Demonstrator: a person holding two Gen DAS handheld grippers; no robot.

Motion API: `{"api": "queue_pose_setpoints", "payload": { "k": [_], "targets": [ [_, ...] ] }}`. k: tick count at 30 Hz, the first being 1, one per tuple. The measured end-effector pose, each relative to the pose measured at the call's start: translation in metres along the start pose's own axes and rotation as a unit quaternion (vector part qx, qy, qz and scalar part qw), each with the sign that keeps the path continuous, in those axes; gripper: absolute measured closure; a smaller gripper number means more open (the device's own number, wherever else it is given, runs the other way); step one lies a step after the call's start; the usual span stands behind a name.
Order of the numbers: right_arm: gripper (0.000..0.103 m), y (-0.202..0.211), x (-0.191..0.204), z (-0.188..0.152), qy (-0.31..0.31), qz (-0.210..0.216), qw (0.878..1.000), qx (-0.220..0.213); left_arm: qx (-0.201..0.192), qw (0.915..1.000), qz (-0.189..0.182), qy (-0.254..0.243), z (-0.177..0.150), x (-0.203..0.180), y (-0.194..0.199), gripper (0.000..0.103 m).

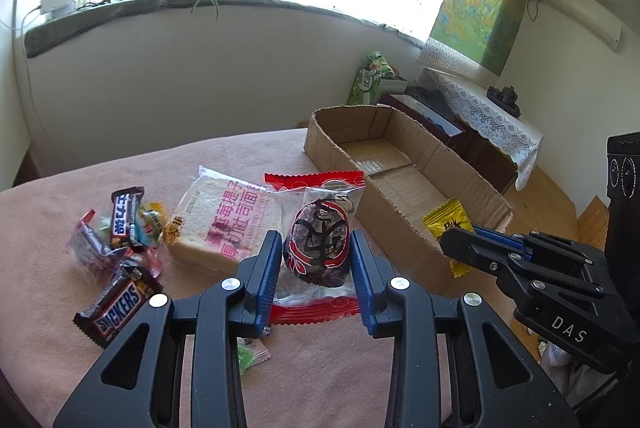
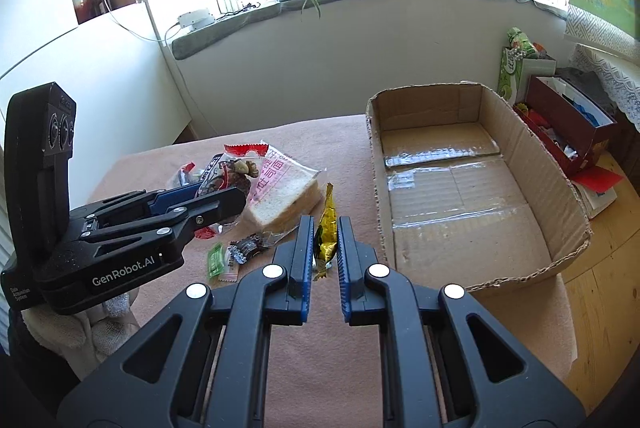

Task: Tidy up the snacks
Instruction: 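Carry the red-trimmed bag and yellow packet with both grippers over the cardboard box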

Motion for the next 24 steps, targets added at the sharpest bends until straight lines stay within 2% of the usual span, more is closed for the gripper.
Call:
{"api": "queue_pose_setpoints", "payload": {
  "k": [12, 24],
  "targets": [
    [0.092, -0.003, -0.069, 0.025, -0.02, -0.048, 0.999, -0.011, 0.006, 0.9995, -0.023, -0.021, 0.034, -0.046, -0.043, 0.07],
    [0.092, -0.015, -0.125, 0.026, -0.042, -0.073, 0.996, 0.0, 0.027, 0.998, -0.041, -0.039, 0.038, -0.083, -0.078, 0.07]
  ]
}}
Point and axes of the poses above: each gripper's, at about its wrist camera, not at the fingertips, and y roughly against the way its jaws point, x to its left, z to its top, the point moved 10 cm from there along -y, roughly the way its jaws point, and after that the axes turned 3 degrees about -y, right-handed, at the moved point
